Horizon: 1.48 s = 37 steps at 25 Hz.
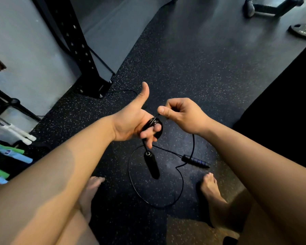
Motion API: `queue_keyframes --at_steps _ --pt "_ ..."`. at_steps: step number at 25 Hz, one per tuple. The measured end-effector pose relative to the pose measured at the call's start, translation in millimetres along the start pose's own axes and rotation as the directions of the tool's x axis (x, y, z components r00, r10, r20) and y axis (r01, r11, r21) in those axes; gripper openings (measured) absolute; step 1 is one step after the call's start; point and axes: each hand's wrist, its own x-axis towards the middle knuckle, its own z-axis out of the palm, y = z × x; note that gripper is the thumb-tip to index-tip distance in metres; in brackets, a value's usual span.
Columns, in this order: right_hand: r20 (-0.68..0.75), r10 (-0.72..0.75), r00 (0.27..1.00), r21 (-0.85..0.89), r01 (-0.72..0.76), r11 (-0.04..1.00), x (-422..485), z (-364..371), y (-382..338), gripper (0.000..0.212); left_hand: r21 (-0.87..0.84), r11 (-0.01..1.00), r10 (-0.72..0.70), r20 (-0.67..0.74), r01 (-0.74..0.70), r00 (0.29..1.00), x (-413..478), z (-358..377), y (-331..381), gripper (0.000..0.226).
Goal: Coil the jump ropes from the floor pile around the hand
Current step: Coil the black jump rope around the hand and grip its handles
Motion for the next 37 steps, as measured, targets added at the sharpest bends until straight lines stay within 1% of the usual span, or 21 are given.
queue_keyframes --at_steps 3,5,7,9,12,16,18,19,20,21,22,23,24,25,26,27,29,32,34,35,37 --pt "-0.025 0.03 0.999 0.012 -0.029 0.999 0 1 2 0.055 -0.184 0.978 0.104 0.022 -0.098 0.994 -9 -2 8 0.113" --pt "-0.021 0.08 0.997 0.045 -0.079 0.996 0 6 4 0.059 -0.31 0.935 0.174 -0.013 -0.17 0.985 -13 -3 11 0.113" --pt "0.015 0.139 0.99 0.137 -0.14 0.981 -1 12 5 0.057 -0.426 0.87 0.244 -0.063 -0.247 0.968 -15 -3 10 0.115" --pt "0.073 0.189 0.979 0.205 -0.201 0.958 -1 19 9 0.05 -0.544 0.77 0.304 -0.143 -0.332 0.942 -14 -4 10 0.116" --pt "0.189 0.253 0.949 0.146 -0.282 0.948 -4 26 17 0.036 -0.668 0.565 0.353 -0.336 -0.485 0.873 -15 -13 10 0.115" --pt "0.384 0.288 0.877 -0.01 -0.308 0.951 -12 31 14 0.029 -0.67 0.314 0.325 -0.59 -0.673 0.739 -14 -24 12 0.117" --pt "0.453 0.277 0.848 -0.02 -0.301 0.954 -13 33 4 0.029 -0.626 0.25 0.309 -0.672 -0.739 0.673 -11 -27 12 0.118" --pt "0.471 0.263 0.842 -0.025 -0.285 0.958 -14 33 -2 0.03 -0.597 0.253 0.302 -0.699 -0.761 0.648 -8 -28 11 0.116" --pt "0.473 0.237 0.848 -0.039 -0.248 0.968 -14 32 -8 0.031 -0.554 0.303 0.292 -0.721 -0.776 0.628 -4 -28 9 0.114" --pt "0.463 0.202 0.863 -0.056 -0.199 0.978 -14 32 -13 0.032 -0.491 0.409 0.269 -0.741 -0.769 0.616 0 -27 8 0.112" --pt "0.445 0.163 0.88 -0.073 -0.146 0.987 -14 31 -19 0.033 -0.407 0.559 0.239 -0.755 -0.723 0.61 5 -25 6 0.11" --pt "0.422 0.126 0.898 -0.088 -0.098 0.991 -13 30 -23 0.033 -0.304 0.715 0.223 -0.754 -0.629 0.618 8 -22 3 0.109" --pt "0.389 0.089 0.917 -0.104 -0.052 0.993 -13 27 -27 0.033 -0.195 0.846 0.215 -0.726 -0.496 0.653 12 -21 0 0.111" --pt "0.342 0.055 0.938 -0.121 -0.014 0.993 -11 24 -28 0.033 -0.1 0.93 0.201 -0.668 -0.354 0.717 14 -19 -2 0.116" --pt "0.284 0.025 0.958 -0.137 0.014 0.99 -10 20 -28 0.033 -0.021 0.972 0.178 -0.588 -0.235 0.789 15 -19 -4 0.123" --pt "0.225 0.001 0.974 -0.145 0.032 0.989 -8 15 -26 0.033 0.057 0.987 0.158 -0.501 -0.149 0.851 15 -18 -6 0.127" --pt "0.132 -0.037 0.991 -0.137 0.056 0.989 -5 6 -20 0.033 0.189 0.98 0.123 -0.341 -0.06 0.932 12 -16 -7 0.125" --pt "0.062 -0.09 0.994 -0.116 0.097 0.988 -4 -1 -12 0.029 0.264 0.965 0.053 -0.188 -0.002 0.981 4 -6 -2 0.119" --pt "0.046 -0.124 0.991 -0.069 0.127 0.99 -5 -4 -10 0.026 0.224 0.975 0.021 -0.078 -0.003 0.997 0 -2 1 0.114" --pt "0.045 -0.132 0.99 -0.055 0.134 0.989 -5 -4 -9 0.025 0.173 0.985 0.023 -0.028 -0.018 0.999 -2 -1 2 0.111" --pt "0.047 -0.144 0.988 -0.043 0.146 0.988 -4 -3 -9 0.027 0.057 0.997 0.05 0.025 -0.052 0.998 -4 -4 5 0.107"
